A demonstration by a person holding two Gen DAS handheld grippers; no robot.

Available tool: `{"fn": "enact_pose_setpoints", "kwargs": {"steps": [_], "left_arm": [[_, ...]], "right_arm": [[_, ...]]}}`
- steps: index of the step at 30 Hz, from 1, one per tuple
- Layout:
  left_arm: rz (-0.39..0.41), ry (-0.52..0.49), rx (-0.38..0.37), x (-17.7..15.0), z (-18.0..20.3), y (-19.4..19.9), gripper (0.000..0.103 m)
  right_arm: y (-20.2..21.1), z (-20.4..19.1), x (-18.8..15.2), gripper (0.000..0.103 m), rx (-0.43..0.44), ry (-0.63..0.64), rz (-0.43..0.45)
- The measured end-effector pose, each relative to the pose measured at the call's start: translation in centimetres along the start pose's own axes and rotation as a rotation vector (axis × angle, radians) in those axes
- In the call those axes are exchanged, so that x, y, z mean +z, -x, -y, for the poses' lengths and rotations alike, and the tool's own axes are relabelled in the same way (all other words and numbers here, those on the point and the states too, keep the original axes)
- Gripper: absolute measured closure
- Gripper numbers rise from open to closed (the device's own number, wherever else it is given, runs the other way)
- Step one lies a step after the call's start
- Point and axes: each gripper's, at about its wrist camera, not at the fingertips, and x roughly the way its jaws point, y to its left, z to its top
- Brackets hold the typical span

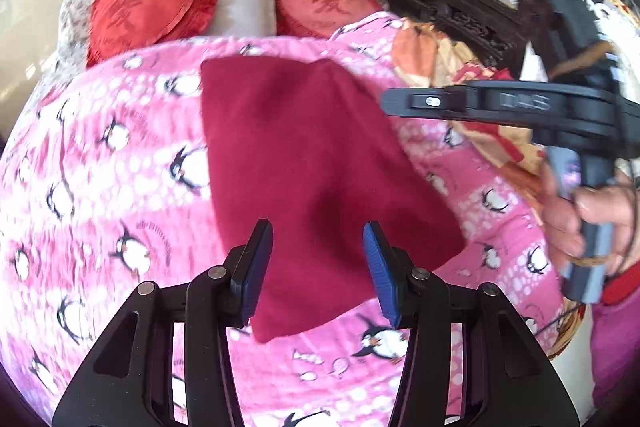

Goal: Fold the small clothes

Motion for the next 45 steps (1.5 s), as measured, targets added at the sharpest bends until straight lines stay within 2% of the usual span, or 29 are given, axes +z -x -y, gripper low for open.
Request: {"fn": "enact_pose_setpoints", "kwargs": {"steps": [2,5,10,14,19,24,27,29,30,40,42,43,45], "left_arm": [[-0.014,0.027,0.023,-0.9,-0.8,-0.6,0.056],[-0.03,0.059,0.035,-1.6,-1.4,-1.5,0.056],[-0.058,0.057,0.036,-2.7,-1.1,-3.2,0.056],[-0.052,0.055,0.063,-3.3,-0.6,-4.2,0.056],[-0.046,0.081,0.064,-3.1,-0.9,-3.8,0.056],[0.001,0.079,0.101,-2.3,-1.3,-2.1,0.056],[0.024,0.08,0.115,-1.3,-1.5,-1.7,0.056],[0.031,0.085,0.123,-0.7,-1.7,-1.8,0.056],[0.033,0.086,0.127,-0.5,-1.7,-1.9,0.056],[0.0,0.087,0.165,0.6,-1.8,-4.8,0.056],[-0.002,0.084,0.167,0.9,-1.7,-5.2,0.056],[-0.002,0.082,0.171,1.0,-1.6,-5.4,0.052],[0.0,0.077,0.176,1.2,-1.5,-5.8,0.05]], "right_arm": [[-0.6,-1.1,-1.4,0.086,0.012,0.019,-0.032],[-1.5,-1.7,-3.7,0.086,-0.019,0.05,-0.075],[-2.6,-0.2,-6.6,0.086,-0.238,0.133,-0.133],[-3.1,1.7,-7.8,0.082,-0.22,0.081,-0.109],[-2.8,1.9,-8.4,0.079,-0.214,0.055,-0.094],[-0.8,1.6,-7.4,0.077,-0.153,-0.015,-0.069],[0.9,1.0,-6.1,0.071,-0.135,-0.029,0.012],[1.3,0.9,-5.1,0.062,-0.109,-0.042,0.046],[1.2,0.7,-4.6,0.062,-0.103,-0.046,0.053],[-2.9,0.8,-0.7,0.062,-0.096,-0.042,0.06],[-3.8,1.2,-0.4,0.062,-0.116,-0.037,0.057],[-4.2,1.6,-0.3,0.062,-0.132,-0.037,0.053],[-4.9,2.4,-0.2,0.07,-0.162,-0.051,0.044]]}}
